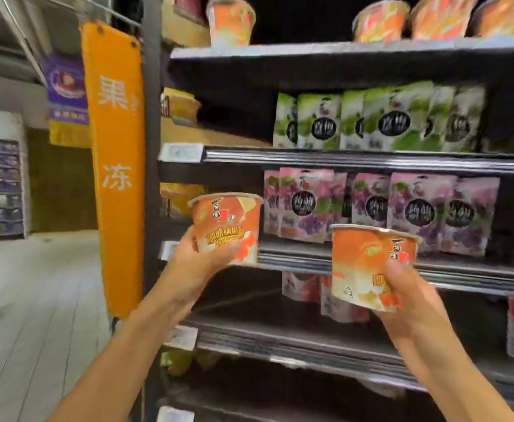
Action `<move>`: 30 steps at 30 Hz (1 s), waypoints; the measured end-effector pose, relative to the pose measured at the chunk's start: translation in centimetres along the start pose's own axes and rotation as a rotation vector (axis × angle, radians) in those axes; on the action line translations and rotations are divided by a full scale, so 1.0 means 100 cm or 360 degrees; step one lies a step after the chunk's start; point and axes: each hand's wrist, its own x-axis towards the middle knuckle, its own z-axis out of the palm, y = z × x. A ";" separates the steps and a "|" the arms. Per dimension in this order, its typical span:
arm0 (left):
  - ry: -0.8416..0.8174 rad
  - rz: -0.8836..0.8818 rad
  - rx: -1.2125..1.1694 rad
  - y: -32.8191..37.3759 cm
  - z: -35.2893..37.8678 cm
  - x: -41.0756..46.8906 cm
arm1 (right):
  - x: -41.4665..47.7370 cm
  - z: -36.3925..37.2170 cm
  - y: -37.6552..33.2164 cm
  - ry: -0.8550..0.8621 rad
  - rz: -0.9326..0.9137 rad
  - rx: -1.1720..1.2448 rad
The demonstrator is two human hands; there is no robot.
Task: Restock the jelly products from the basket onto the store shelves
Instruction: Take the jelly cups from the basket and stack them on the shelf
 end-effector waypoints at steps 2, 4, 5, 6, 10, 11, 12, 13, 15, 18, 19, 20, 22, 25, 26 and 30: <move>-0.0048 0.0117 0.0027 0.032 0.000 0.028 | 0.028 0.020 -0.022 0.0026 -0.0113 0.0022; -0.0109 0.0214 0.0051 0.061 0.000 0.055 | 0.057 0.042 -0.042 0.0049 -0.0190 0.0036; -0.0143 0.0262 0.0071 0.073 -0.001 0.066 | 0.071 0.052 -0.051 0.0058 -0.0223 0.0039; -0.0171 0.0304 0.0091 0.084 -0.001 0.078 | 0.084 0.062 -0.060 0.0079 -0.0257 0.0046; -0.0223 0.0421 0.0276 0.122 0.000 0.123 | 0.133 0.087 -0.091 0.0158 -0.0367 0.0043; -0.0243 0.0436 0.0307 0.129 0.001 0.135 | 0.144 0.091 -0.098 0.0167 -0.0391 0.0020; -0.0259 0.0448 0.0319 0.135 0.003 0.146 | 0.155 0.094 -0.105 0.0176 -0.0416 -0.0012; -0.0271 0.0459 0.0337 0.140 0.006 0.155 | 0.166 0.098 -0.112 0.0191 -0.0439 -0.0036; -0.0287 0.0506 0.0396 0.150 0.013 0.171 | 0.189 0.103 -0.129 0.0245 -0.0481 -0.0072; -0.0268 0.0555 0.0414 0.163 0.022 0.190 | 0.223 0.111 -0.159 0.0391 -0.0558 -0.0199; -0.0273 0.0555 0.0414 0.167 0.024 0.195 | 0.233 0.114 -0.169 0.0461 -0.0585 -0.0290; -0.0283 0.0556 0.0413 0.170 0.026 0.200 | 0.242 0.117 -0.179 0.0524 -0.0617 -0.0385; -0.0296 0.0563 0.0399 0.174 0.028 0.207 | 0.260 0.122 -0.201 0.0602 -0.0686 -0.0513; -0.0276 0.0549 0.0376 0.176 0.030 0.217 | 0.290 0.126 -0.230 0.0601 -0.0694 -0.0574; -0.0277 0.0547 0.0383 0.176 0.030 0.220 | 0.299 0.127 -0.236 0.0571 -0.0682 -0.0579; -0.0307 0.0567 0.0445 0.177 0.028 0.229 | 0.330 0.132 -0.243 0.0485 -0.0635 -0.0664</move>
